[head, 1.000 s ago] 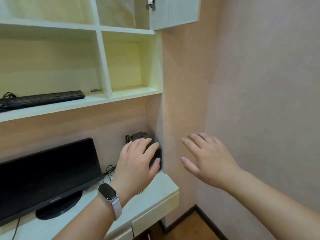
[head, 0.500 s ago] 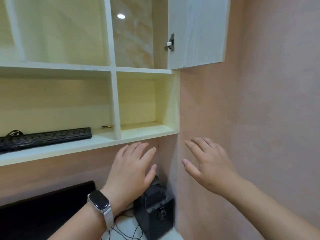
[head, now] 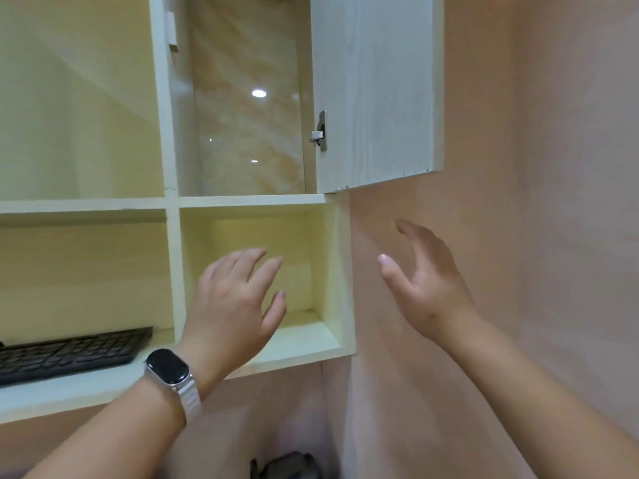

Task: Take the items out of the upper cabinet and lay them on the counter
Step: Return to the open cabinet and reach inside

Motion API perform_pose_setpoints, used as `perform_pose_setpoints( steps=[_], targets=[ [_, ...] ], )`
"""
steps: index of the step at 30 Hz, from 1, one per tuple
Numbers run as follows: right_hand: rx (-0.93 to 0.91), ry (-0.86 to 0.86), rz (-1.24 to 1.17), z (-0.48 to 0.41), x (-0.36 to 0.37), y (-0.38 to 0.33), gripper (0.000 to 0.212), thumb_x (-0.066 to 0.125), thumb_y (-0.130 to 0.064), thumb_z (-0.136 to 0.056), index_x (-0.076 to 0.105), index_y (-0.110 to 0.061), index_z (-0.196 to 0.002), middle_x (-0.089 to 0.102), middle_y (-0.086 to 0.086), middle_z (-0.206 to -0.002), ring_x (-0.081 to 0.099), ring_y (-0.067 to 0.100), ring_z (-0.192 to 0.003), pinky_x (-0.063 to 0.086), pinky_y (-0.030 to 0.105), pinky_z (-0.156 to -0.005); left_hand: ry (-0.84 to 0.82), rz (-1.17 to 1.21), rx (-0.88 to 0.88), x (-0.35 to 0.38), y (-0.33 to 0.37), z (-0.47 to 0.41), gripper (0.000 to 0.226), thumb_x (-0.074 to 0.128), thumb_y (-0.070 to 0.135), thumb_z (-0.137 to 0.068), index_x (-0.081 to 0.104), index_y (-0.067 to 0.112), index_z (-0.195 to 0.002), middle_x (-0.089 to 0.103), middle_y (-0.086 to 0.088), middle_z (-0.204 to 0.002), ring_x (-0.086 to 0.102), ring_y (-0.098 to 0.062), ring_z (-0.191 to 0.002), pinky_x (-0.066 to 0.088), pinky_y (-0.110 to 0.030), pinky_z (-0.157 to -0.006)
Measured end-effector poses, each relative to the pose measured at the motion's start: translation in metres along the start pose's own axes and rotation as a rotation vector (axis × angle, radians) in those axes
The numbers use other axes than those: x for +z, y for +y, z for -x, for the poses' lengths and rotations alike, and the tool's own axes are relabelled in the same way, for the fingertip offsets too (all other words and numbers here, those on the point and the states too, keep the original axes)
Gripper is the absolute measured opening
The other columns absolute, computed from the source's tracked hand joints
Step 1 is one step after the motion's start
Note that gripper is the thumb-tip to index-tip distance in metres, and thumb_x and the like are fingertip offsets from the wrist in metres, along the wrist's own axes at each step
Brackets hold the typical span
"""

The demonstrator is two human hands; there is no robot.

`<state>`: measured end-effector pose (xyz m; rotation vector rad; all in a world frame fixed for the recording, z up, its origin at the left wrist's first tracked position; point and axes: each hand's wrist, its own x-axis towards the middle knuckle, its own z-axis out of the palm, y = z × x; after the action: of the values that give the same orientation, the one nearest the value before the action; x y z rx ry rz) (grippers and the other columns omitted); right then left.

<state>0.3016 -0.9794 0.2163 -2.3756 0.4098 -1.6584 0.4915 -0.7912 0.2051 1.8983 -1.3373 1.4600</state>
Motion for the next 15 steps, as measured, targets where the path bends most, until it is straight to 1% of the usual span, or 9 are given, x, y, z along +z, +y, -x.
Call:
perform_pose_setpoints(
  steps=[2, 4, 6, 9, 10, 12, 13, 15],
  targets=[
    [-0.003, 0.021, -0.197, -0.021, 0.006, 0.007, 0.081, 0.041, -0.063, -0.081, 0.034, -0.018, -0.148, 0.041, -0.001, -0.149, 0.034, 0.010, -0.135, 0.027, 0.025, -0.107, 0.013, -0.072, -0.022, 0.009, -0.010, -0.013, 0.048, 0.050, 0.038, -0.086, 0.062, 0.011, -0.124, 0.058, -0.014, -0.126, 0.053, -0.035, -0.115, 0.041, -0.047, -0.094],
    [-0.039, 0.067, -0.350, -0.037, 0.014, 0.010, 0.077, 0.047, -0.059, -0.084, 0.033, -0.017, -0.147, 0.043, 0.000, -0.147, 0.039, 0.009, -0.134, 0.033, 0.031, -0.109, 0.038, -0.140, 0.000, 0.013, -0.023, -0.025, 0.049, 0.051, 0.037, -0.085, 0.061, 0.010, -0.125, 0.056, -0.017, -0.130, 0.050, -0.037, -0.119, 0.039, -0.048, -0.096],
    [-0.075, 0.101, -0.441, -0.049, 0.023, 0.009, 0.069, 0.049, -0.055, -0.085, 0.035, -0.020, -0.143, 0.044, -0.005, -0.142, 0.042, 0.008, -0.130, 0.036, 0.031, -0.108, 0.072, -0.194, 0.042, 0.015, -0.038, -0.035, 0.049, 0.054, 0.035, -0.084, 0.061, 0.010, -0.126, 0.054, -0.018, -0.134, 0.048, -0.037, -0.123, 0.039, -0.050, -0.098],
    [-0.140, 0.146, -0.475, -0.060, 0.031, -0.001, 0.051, 0.049, -0.051, -0.084, 0.037, -0.032, -0.129, 0.044, -0.019, -0.125, 0.044, 0.009, -0.123, 0.037, 0.032, -0.106, 0.069, -0.253, 0.067, 0.013, -0.060, -0.045, 0.052, 0.056, 0.034, -0.083, 0.059, 0.010, -0.129, 0.051, -0.017, -0.139, 0.044, -0.036, -0.129, 0.037, -0.052, -0.102],
    [-0.163, 0.155, -0.475, -0.063, 0.033, -0.004, 0.045, 0.049, -0.051, -0.083, 0.036, -0.036, -0.124, 0.042, -0.022, -0.121, 0.044, 0.007, -0.121, 0.037, 0.031, -0.106, 0.051, -0.268, 0.067, 0.013, -0.067, -0.047, 0.054, 0.055, 0.035, -0.083, 0.057, 0.011, -0.131, 0.049, -0.017, -0.141, 0.042, -0.036, -0.131, 0.035, -0.052, -0.104],
    [-0.204, 0.166, -0.504, -0.067, 0.037, -0.010, 0.037, 0.049, -0.048, -0.084, 0.033, -0.045, -0.117, 0.040, -0.028, -0.119, 0.044, -0.002, -0.118, 0.036, 0.025, -0.104, 0.002, -0.297, 0.071, 0.016, -0.078, -0.049, 0.058, 0.051, 0.037, -0.085, 0.053, 0.011, -0.136, 0.045, -0.016, -0.145, 0.039, -0.035, -0.135, 0.031, -0.051, -0.108],
    [-0.230, 0.178, -0.528, -0.069, 0.038, -0.011, 0.036, 0.050, -0.046, -0.085, 0.033, -0.046, -0.117, 0.040, -0.030, -0.119, 0.043, -0.007, -0.118, 0.035, 0.020, -0.103, -0.018, -0.316, 0.075, 0.018, -0.083, -0.049, 0.059, 0.049, 0.038, -0.085, 0.050, 0.011, -0.138, 0.042, -0.016, -0.147, 0.036, -0.034, -0.137, 0.029, -0.052, -0.110],
    [-0.276, 0.206, -0.557, -0.071, 0.042, -0.014, 0.040, 0.051, -0.041, -0.086, 0.032, -0.045, -0.121, 0.041, -0.031, -0.122, 0.042, -0.010, -0.120, 0.033, 0.012, -0.101, -0.039, -0.354, 0.101, 0.022, -0.092, -0.048, 0.062, 0.047, 0.039, -0.085, 0.048, 0.011, -0.140, 0.038, -0.015, -0.151, 0.032, -0.033, -0.140, 0.026, -0.052, -0.111]
  ],
)
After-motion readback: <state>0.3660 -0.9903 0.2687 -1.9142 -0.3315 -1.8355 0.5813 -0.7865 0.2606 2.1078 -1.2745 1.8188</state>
